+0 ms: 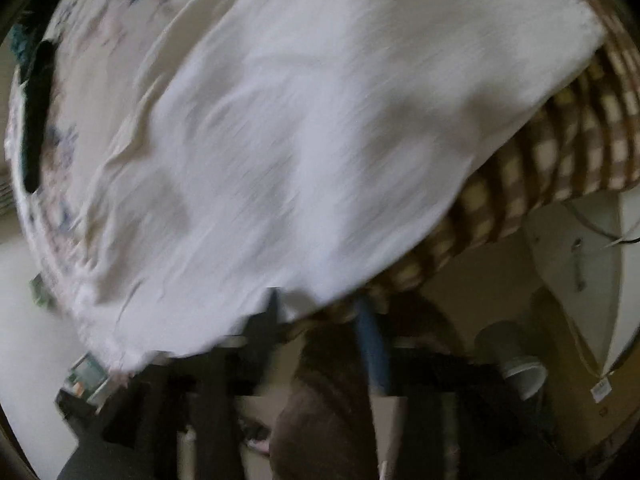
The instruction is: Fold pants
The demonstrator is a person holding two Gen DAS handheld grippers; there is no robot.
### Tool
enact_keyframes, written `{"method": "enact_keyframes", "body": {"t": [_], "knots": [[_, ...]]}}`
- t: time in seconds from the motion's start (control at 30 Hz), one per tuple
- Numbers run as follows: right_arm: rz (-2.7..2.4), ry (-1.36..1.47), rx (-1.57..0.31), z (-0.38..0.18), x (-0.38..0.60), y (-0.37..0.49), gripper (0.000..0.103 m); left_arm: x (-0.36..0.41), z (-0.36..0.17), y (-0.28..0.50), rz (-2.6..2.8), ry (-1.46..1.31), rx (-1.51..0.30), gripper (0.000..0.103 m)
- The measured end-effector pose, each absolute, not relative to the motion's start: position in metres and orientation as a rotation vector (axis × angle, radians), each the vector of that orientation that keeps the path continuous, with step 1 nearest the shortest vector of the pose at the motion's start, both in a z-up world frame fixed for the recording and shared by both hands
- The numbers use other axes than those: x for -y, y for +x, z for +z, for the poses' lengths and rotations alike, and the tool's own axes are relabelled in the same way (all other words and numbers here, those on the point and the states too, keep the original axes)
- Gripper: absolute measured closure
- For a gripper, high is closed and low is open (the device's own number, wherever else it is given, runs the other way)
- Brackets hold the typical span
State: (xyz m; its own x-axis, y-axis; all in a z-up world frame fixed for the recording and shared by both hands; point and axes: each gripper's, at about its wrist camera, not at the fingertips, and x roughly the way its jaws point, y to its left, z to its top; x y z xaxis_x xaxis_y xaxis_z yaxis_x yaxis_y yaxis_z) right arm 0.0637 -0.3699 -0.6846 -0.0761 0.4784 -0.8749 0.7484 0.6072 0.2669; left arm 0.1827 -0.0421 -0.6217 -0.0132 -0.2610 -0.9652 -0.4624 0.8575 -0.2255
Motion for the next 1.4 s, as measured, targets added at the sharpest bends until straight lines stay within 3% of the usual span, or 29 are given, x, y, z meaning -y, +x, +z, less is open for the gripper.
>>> {"method": "enact_keyframes", "body": {"t": [0.07, 0.13, 0.43, 0.5, 0.57, 0.63, 0.7, 0.73, 0.77, 0.83, 0.97, 1.3, 1.4], "knots": [[-0.28, 1.02, -1.698, -0.668, 0.351, 0.065, 0.042, 0.028, -0.601, 0.162, 0.238, -0.616, -1.563, 0.047], [-0.251, 1.044, -1.693, -0.66, 0.33, 0.066, 0.042, 0.007, -0.592, 0.157, 0.289, -0.626, -1.525, 0.04], [-0.141, 1.183, -1.669, -0.677, 0.196, 0.09, 0.044, -0.126, -0.6, 0.179, 0.481, -0.683, -1.435, 0.04], [-0.188, 1.2, -1.685, -0.689, 0.174, 0.094, 0.049, -0.148, -0.609, 0.19, 0.5, -0.718, -1.422, 0.04], [-0.214, 1.238, -1.685, -0.701, 0.154, 0.099, 0.066, -0.169, -0.616, 0.197, 0.506, -0.732, -1.431, 0.04], [-0.233, 1.206, -1.686, -0.705, 0.139, 0.103, 0.073, -0.181, -0.628, 0.204, 0.509, -0.737, -1.441, 0.04], [-0.255, 1.119, -1.678, -0.701, 0.125, 0.108, 0.08, -0.19, -0.636, 0.209, 0.497, -0.751, -1.427, 0.051], [-0.267, 1.086, -1.675, -0.701, 0.127, 0.108, 0.084, -0.192, -0.639, 0.213, 0.491, -0.753, -1.418, 0.07], [-0.282, 1.061, -1.668, -0.698, 0.124, 0.109, 0.087, -0.193, -0.64, 0.214, 0.504, -0.731, -1.418, 0.083], [-0.301, 1.027, -1.665, -0.692, 0.12, 0.113, 0.091, -0.195, -0.638, 0.213, 0.498, -0.723, -1.396, 0.089], [-0.317, 0.926, -1.664, -0.676, 0.107, 0.118, 0.099, -0.184, -0.618, 0.209, 0.46, -0.641, -1.35, 0.091], [-0.277, 0.845, -1.766, -0.684, 0.098, 0.126, 0.099, -0.207, -0.623, 0.178, 0.447, -0.653, -1.451, 0.09], [-0.23, 0.878, -1.841, -0.691, 0.106, 0.13, 0.097, -0.207, -0.614, 0.184, 0.429, -0.665, -1.459, 0.085]]}}
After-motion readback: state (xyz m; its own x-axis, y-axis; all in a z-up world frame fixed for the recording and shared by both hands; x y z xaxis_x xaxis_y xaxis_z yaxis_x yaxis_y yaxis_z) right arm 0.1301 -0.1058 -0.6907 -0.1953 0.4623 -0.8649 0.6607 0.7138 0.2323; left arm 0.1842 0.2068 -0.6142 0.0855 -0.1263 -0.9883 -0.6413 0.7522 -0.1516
